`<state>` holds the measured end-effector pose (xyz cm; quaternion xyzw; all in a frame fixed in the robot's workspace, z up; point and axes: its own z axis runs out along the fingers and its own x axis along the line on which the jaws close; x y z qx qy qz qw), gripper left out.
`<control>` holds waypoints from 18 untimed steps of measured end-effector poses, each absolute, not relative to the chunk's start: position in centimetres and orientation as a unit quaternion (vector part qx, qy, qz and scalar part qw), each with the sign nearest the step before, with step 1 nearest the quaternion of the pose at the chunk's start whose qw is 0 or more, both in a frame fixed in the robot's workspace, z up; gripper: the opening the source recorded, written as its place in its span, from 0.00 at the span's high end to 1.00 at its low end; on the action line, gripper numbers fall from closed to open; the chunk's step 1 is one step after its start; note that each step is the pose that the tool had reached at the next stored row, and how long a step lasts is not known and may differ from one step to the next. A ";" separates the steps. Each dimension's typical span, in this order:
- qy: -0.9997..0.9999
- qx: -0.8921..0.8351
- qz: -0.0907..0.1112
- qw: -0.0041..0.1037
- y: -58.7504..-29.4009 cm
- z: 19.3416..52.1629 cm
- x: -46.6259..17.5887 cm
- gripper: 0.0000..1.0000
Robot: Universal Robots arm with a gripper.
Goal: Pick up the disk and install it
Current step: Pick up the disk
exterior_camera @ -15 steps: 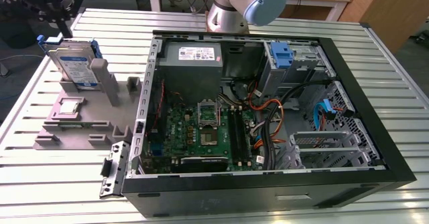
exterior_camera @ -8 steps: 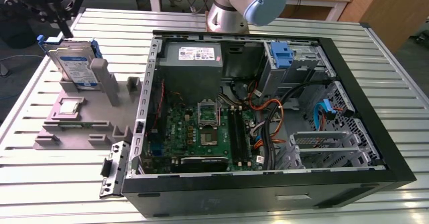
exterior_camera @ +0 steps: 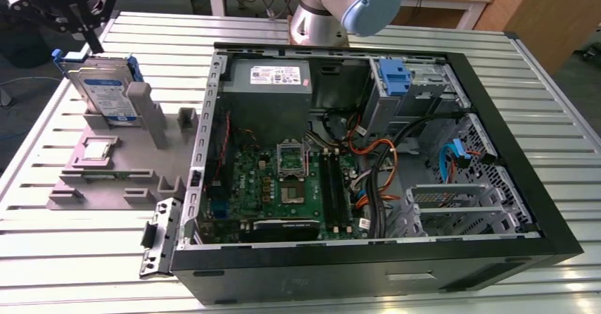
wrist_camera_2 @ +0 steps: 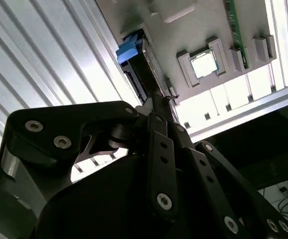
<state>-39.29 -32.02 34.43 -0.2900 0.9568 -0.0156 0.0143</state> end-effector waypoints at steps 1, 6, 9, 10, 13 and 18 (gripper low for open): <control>0.954 -0.298 -0.016 0.014 -32.0 34.4 -39.3 0.89; 0.942 -0.335 -0.015 0.015 -32.0 34.4 -39.3 0.89; 0.935 -0.355 -0.015 0.015 -32.0 34.4 -39.3 0.89; 0.932 -0.362 -0.014 0.015 -32.0 34.4 -39.3 0.89; 0.924 -0.381 -0.014 0.016 -32.0 34.3 -39.3 0.89; 0.910 -0.414 -0.014 0.016 -32.0 34.3 -39.3 0.89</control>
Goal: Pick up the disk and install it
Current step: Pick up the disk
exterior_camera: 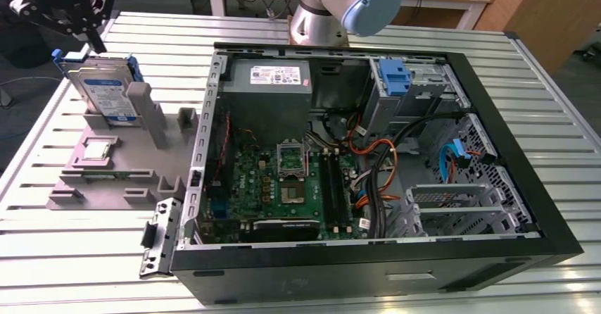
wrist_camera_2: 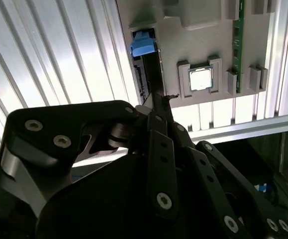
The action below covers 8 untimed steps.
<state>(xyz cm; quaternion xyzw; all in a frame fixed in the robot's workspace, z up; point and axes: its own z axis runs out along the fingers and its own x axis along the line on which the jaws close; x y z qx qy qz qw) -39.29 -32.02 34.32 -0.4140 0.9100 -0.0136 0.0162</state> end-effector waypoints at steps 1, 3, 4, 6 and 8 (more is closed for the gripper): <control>0.907 -0.421 -0.013 0.016 -32.0 34.3 -39.3 0.89; 0.901 -0.434 -0.013 0.017 -32.0 34.3 -39.3 0.89; 0.898 -0.440 -0.013 0.017 -32.0 34.3 -39.3 0.89; 0.892 -0.452 -0.013 0.017 -32.0 34.3 -39.3 0.89; 0.889 -0.457 -0.013 0.017 -32.0 34.3 -39.3 0.89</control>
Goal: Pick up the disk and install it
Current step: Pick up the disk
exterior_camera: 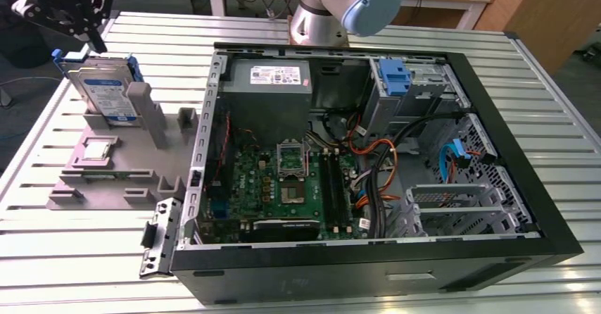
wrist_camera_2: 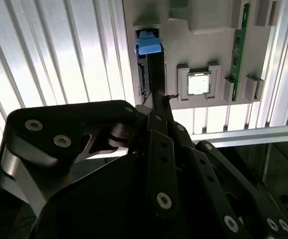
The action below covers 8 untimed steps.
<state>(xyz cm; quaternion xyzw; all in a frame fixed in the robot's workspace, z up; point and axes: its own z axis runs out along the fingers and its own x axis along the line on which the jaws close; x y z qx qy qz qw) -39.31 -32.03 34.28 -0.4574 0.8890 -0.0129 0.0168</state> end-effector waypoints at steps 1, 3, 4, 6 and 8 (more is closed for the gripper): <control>0.889 -0.458 -0.013 0.017 -32.0 34.3 -39.3 0.89; 0.889 -0.458 -0.013 0.017 -32.0 34.3 -39.3 0.89; 0.889 -0.458 -0.013 0.017 -32.0 34.3 -39.3 0.89; 0.889 -0.458 -0.013 0.017 -32.0 34.3 -39.4 0.89; 0.889 -0.458 -0.013 0.017 -32.0 34.2 -39.4 0.89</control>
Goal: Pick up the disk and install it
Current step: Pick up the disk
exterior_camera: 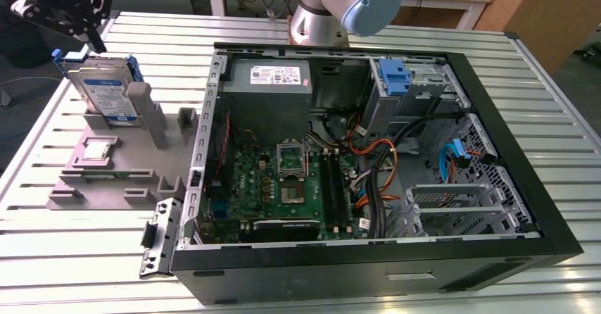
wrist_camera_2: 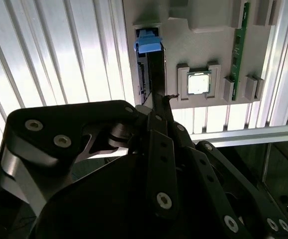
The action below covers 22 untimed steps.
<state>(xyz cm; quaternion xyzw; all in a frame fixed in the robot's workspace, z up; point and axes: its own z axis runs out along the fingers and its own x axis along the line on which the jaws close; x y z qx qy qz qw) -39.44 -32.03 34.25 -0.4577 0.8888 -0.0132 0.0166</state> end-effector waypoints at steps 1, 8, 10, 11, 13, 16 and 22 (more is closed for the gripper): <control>0.889 -0.458 -0.013 0.017 -32.0 34.2 -39.5 0.89; 0.889 -0.458 -0.013 0.017 -32.0 34.1 -39.8 0.89; 0.889 -0.458 -0.013 0.017 -32.0 34.1 -39.9 0.89; 0.889 -0.458 -0.013 0.017 -32.0 34.1 -40.0 0.89; 0.889 -0.458 -0.013 0.017 -32.0 34.1 -40.0 0.89; 0.889 -0.458 -0.013 0.017 -32.0 34.0 -40.0 0.89; 0.889 -0.458 -0.013 0.017 -32.0 34.0 -40.0 0.89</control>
